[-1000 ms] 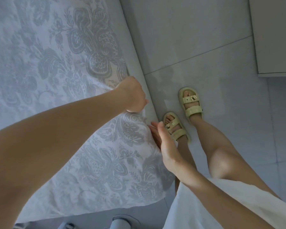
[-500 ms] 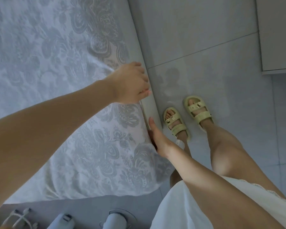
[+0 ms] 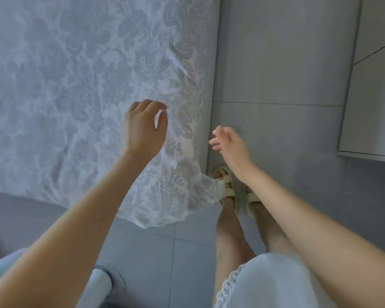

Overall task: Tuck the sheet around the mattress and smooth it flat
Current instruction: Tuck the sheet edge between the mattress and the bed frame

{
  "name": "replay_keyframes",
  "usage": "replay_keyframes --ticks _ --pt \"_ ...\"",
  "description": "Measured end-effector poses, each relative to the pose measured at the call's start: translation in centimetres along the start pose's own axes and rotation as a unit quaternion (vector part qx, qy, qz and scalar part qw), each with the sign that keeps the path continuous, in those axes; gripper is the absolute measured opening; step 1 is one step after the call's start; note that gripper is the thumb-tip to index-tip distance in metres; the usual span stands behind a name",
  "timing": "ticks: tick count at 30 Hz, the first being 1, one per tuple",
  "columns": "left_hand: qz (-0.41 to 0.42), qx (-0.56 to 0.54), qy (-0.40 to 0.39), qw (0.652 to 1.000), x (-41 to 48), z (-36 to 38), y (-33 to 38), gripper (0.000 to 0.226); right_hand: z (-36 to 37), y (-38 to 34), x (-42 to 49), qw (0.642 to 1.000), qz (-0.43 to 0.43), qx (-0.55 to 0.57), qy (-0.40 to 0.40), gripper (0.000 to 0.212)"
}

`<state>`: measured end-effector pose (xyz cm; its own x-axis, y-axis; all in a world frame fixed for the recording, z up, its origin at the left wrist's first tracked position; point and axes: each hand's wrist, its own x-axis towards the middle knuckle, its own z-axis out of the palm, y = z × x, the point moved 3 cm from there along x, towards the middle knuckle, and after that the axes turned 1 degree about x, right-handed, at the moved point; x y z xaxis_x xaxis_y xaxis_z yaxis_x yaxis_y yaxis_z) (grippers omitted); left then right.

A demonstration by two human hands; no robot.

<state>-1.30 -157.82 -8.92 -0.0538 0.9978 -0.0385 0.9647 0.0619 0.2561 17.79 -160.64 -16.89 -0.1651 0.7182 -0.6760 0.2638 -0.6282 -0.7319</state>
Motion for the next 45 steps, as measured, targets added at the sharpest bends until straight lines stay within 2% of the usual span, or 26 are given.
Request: replay_keyframes --ticks 3,5,9,12,14,17,20,22,24,26,30,32,34,37,41,42,45 --pt "-0.235 -0.040 0.053 0.970 -6.0 -1.8 -2.7 0.021 1.2 -3.7 -0.8 0.982 -0.107 -0.148 -0.038 0.021" --pt "-0.381 -0.093 0.089 0.916 -10.8 -2.2 -4.1 0.018 2.8 -5.5 -2.0 0.949 -0.180 -0.247 -0.070 0.023" --pt "-0.606 -0.242 0.146 0.744 -20.3 -1.0 -5.3 0.014 7.4 -7.1 -4.6 0.855 -0.324 -0.375 -0.154 0.023" --pt "-0.704 -0.339 0.183 0.596 -26.9 1.7 -5.7 0.005 11.7 -6.5 -6.2 0.764 -0.395 -0.453 -0.235 0.022" --pt "-0.739 -0.415 0.190 0.496 -30.3 4.1 -5.3 0.005 14.5 -5.6 -7.3 0.689 -0.441 -0.496 -0.290 0.025" --pt "-0.737 -0.527 0.193 0.376 -33.4 7.4 -3.8 0.027 18.3 -3.9 -9.1 0.565 -0.501 -0.547 -0.361 0.026" --pt "-0.730 -0.602 0.199 0.255 -35.4 9.4 -1.4 0.028 22.0 -2.1 -10.8 0.463 -0.534 -0.569 -0.420 0.026" --pt "-0.724 -0.634 0.193 0.193 -36.7 10.7 -0.1 0.027 24.4 -0.6 -11.7 0.395 -0.551 -0.582 -0.450 0.034" --pt "-0.717 -0.658 0.182 0.142 -37.8 11.8 1.1 0.028 26.6 1.0 -12.4 0.314 -0.554 -0.602 -0.482 0.048" --pt "-0.712 -0.673 0.174 0.102 -38.6 12.9 2.1 0.032 28.3 2.8 -12.7 0.216 -0.551 -0.620 -0.515 0.056" --pt "-0.697 -0.698 0.164 0.038 -38.2 14.7 4.3 0.038 29.8 5.4 -12.3 -0.006 -0.524 -0.641 -0.561 0.048" --pt "-0.688 -0.709 0.155 -0.008 -36.7 15.5 5.8 0.041 30.0 6.2 -11.7 -0.116 -0.501 -0.649 -0.561 0.045" --pt "-0.672 -0.723 0.150 -0.064 -34.3 16.1 7.3 0.045 30.2 6.7 -10.6 -0.196 -0.480 -0.650 -0.555 0.049" --pt "-0.631 -0.743 0.166 -0.151 -29.5 16.3 9.2 0.053 30.3 6.6 -8.5 -0.241 -0.449 -0.650 -0.563 0.052" --pt "-0.534 -0.772 0.231 -0.256 -23.5 16.2 10.3 0.068 30.1 6.7 -7.2 -0.255 -0.456 -0.634 -0.571 0.057" --pt "-0.506 -0.773 0.260 -0.281 -22.3 16.1 10.1 0.069 30.0 6.9 -7.1 -0.260 -0.444 -0.646 -0.564 0.057" --pt "-0.426 -0.741 0.365 -0.369 -20.0 15.5 9.1 0.063 29.4 7.7 -8.3 -0.246 -0.382 -0.709 -0.539 0.054"
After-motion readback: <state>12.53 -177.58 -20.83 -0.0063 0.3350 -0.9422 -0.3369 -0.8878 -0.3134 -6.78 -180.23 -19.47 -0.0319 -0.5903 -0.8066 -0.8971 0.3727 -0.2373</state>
